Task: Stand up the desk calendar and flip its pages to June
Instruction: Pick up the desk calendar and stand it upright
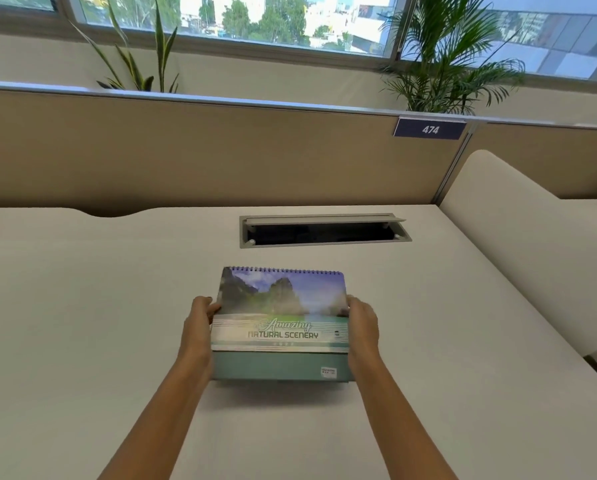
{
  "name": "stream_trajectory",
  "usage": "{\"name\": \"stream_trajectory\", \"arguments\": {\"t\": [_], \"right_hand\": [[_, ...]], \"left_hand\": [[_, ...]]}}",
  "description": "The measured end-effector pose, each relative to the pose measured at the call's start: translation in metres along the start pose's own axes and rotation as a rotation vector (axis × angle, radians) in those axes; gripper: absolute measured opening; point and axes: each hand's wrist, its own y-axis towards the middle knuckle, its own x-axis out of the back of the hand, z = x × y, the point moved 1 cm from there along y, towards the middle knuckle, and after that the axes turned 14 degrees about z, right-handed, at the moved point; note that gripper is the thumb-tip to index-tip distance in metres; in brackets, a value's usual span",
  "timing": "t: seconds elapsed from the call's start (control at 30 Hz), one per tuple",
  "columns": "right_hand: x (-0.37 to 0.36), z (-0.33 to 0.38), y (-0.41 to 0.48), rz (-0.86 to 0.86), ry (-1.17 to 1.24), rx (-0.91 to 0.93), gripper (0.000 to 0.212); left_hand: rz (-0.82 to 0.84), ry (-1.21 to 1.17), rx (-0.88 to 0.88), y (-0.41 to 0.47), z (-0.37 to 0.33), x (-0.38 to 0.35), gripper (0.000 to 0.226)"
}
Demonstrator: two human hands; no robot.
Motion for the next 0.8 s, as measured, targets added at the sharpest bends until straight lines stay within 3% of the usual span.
{"name": "stream_trajectory", "arguments": {"t": [0.37,0.47,0.63,0.8], "right_hand": [[-0.037,0.020,-0.023,0.151,-0.080,0.340,0.027],[-0.041,0.016,-0.029,0.151,-0.073,0.408,0.037],[-0.044,0.006,-0.031,0.139,-0.079,0.480,0.015],[-0.045,-0.006,-0.029,0.010,-0.051,0.508,0.023]], "left_hand": [[0.004,0.056,-0.306,-0.022,-0.022,0.022,0.039],[0.009,0.025,-0.325,-0.018,-0.019,0.029,0.038],[-0.010,-0.080,-0.318,-0.015,-0.002,0.039,0.034],[-0.004,-0.063,-0.322,-0.015,0.001,0.036,0.037]]}}
